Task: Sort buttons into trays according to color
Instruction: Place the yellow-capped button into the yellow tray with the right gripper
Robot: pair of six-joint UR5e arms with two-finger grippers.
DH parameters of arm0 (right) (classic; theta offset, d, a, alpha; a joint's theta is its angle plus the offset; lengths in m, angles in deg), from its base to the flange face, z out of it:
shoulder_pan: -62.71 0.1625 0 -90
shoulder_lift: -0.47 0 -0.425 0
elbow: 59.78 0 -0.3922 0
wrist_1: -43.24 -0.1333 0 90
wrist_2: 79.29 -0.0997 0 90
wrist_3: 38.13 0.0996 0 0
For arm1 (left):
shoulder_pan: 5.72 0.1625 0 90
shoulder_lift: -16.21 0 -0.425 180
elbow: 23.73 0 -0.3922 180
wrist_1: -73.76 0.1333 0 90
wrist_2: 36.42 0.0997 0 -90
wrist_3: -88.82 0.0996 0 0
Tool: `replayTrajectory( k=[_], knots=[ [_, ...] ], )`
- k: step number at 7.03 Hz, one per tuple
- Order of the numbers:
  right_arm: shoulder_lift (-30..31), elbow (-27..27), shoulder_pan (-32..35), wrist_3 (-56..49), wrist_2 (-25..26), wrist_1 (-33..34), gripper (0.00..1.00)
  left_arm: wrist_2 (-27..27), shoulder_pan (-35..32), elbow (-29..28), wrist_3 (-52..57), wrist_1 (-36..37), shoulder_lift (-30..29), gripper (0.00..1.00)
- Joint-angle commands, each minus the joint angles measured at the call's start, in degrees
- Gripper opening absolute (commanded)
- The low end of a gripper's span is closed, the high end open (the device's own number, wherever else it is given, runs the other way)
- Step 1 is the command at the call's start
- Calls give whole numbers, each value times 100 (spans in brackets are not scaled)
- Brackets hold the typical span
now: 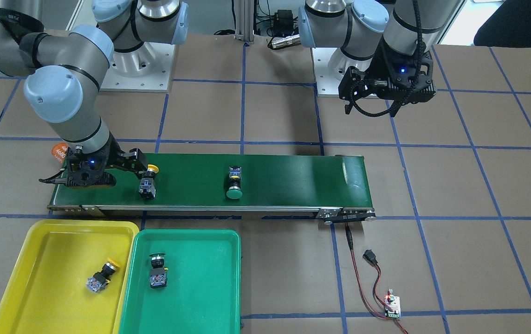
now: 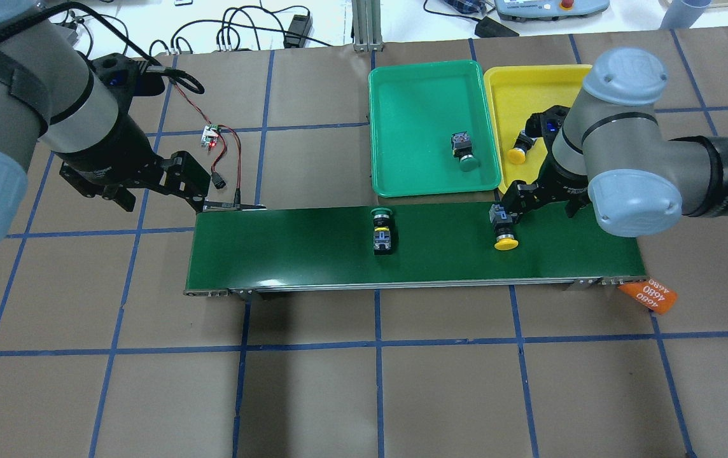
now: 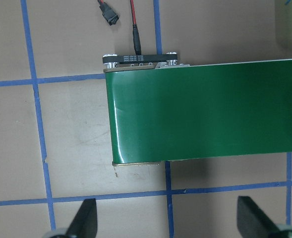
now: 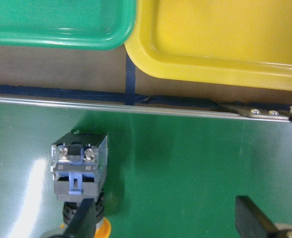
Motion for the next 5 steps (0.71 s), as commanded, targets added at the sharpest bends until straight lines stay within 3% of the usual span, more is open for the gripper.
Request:
replayTrajectory(
  k=[1, 5],
  knots=[
    [0, 0, 9, 74, -17, 0, 99, 6, 0, 4, 11, 1, 1, 100],
    [-70, 0, 18, 127, -18, 18, 99, 6, 0, 4, 11, 1, 1, 100]
  ],
)
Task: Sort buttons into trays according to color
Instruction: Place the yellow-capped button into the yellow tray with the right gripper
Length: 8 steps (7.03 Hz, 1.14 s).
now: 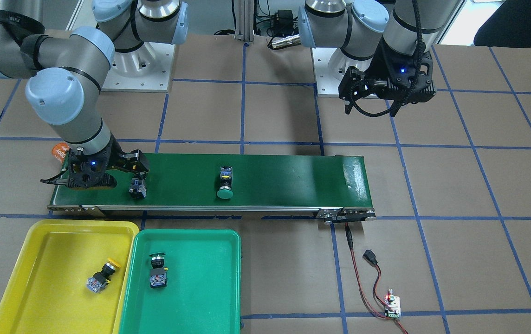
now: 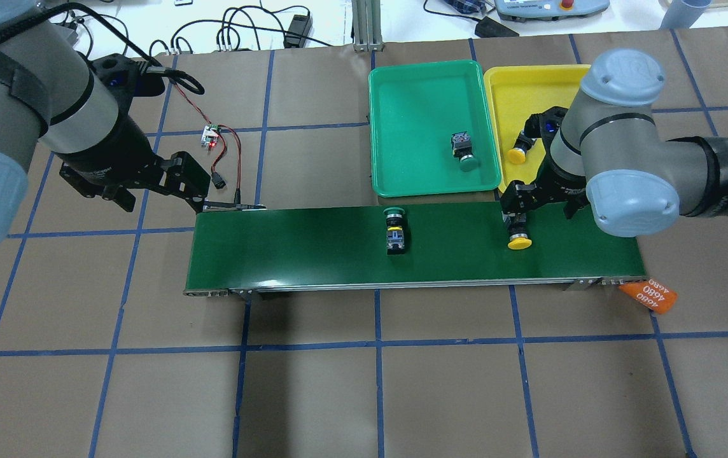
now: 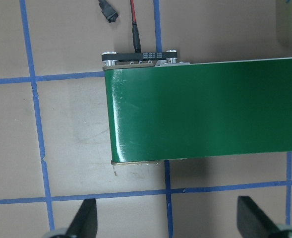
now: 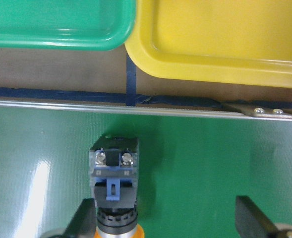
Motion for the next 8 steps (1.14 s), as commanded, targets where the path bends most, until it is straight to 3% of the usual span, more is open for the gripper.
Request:
replayTrajectory(
  k=[1, 4, 5, 6, 7, 8],
  knots=[
    [-24, -9, 2, 9, 0, 4, 99, 0, 0, 0, -5, 0, 0, 100],
    [-288, 0, 2, 0, -27, 101, 96, 0, 0, 35, 4, 0, 0, 100],
    [-288, 9, 2, -9, -9, 101, 73, 0, -9, 35, -5, 0, 0, 100],
    [-297, 44, 2, -18, 8, 101, 41, 9, -9, 35, 39, 0, -9, 100],
    [-297, 79, 2, -27, 17, 118, 30, 9, -9, 44, 39, -9, 9, 100],
    [-297, 166, -16, -105, 9, 118, 30, 9, 0, 35, 39, 0, -9, 100]
  ],
)
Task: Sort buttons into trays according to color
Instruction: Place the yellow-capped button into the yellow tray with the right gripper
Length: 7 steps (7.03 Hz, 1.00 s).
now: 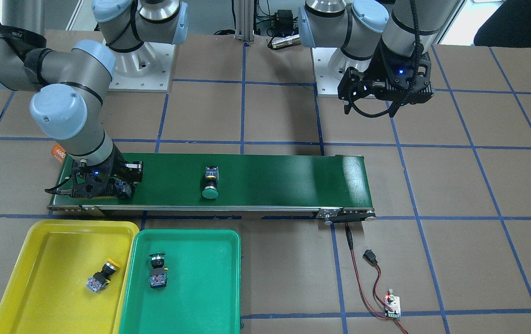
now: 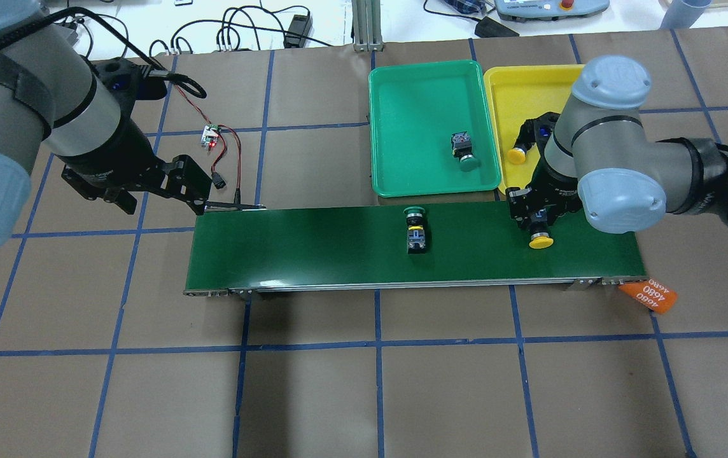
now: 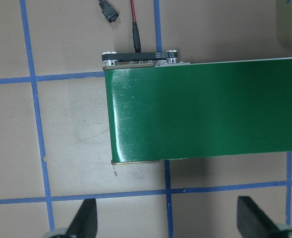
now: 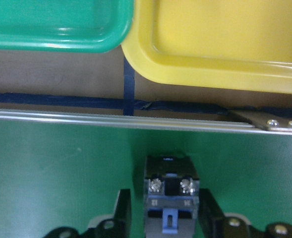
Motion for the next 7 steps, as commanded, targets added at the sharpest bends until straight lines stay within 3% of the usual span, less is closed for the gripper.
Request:
replayTrajectory(
  k=[1, 2, 3, 5, 6, 7],
  knots=[
    [-29, 328, -23, -84, 8, 24, 30, -8, -1, -3, -39, 13, -61, 100],
    [-421, 905, -32, -101, 164, -11, 31, 1, -2, 32, 5, 4, 0, 100],
    [-965, 1737, -40, -153, 662, -133, 32, 1, -2, 32, -4, 13, 0, 100],
    [-1862, 3033, -49, -505, 685, -582, 34, 1, -2, 32, 14, 57, 9, 100],
    [-2258, 3116, -49, -601, 676, -469, 34, 1, -2, 49, 5, 74, 9, 100],
    [-2349, 3134, -58, -689, 710, -442, 39, 1, -2, 50, 14, 83, 9, 100]
  ],
)
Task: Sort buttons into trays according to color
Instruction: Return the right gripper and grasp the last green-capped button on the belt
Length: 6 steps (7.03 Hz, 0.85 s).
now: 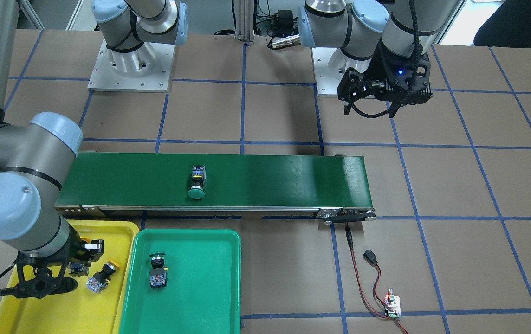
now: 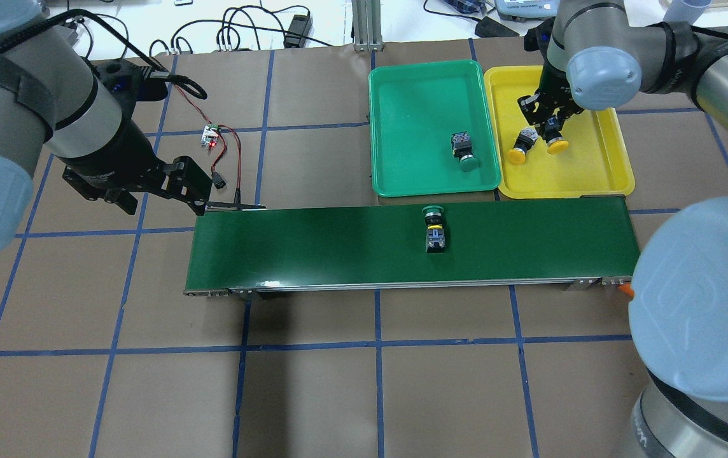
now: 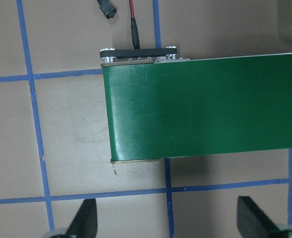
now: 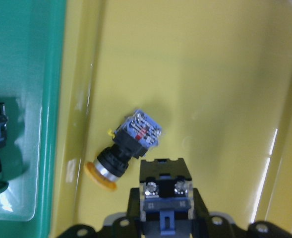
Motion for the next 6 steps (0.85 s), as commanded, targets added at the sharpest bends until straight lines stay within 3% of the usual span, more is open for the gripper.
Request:
replayTrajectory(
  k=[1, 2, 3, 4, 6],
  knots=[
    [-266, 71, -16, -144, 30, 34, 77, 9, 0, -12, 31, 15, 2, 100],
    [-223, 53, -25, -118, 30, 25, 100, 0, 0, -3, 31, 15, 2, 100],
    [-109, 35, -16, -66, 21, -88, 100, 0, 0, -3, 31, 24, 2, 100],
    [275, -17, 36, 13, 12, -646, 100, 0, 0, -3, 31, 24, 2, 100],
    [1337, -463, 132, 75, -40, -1266, 100, 0, 0, -3, -4, 15, 2, 100]
  ],
)
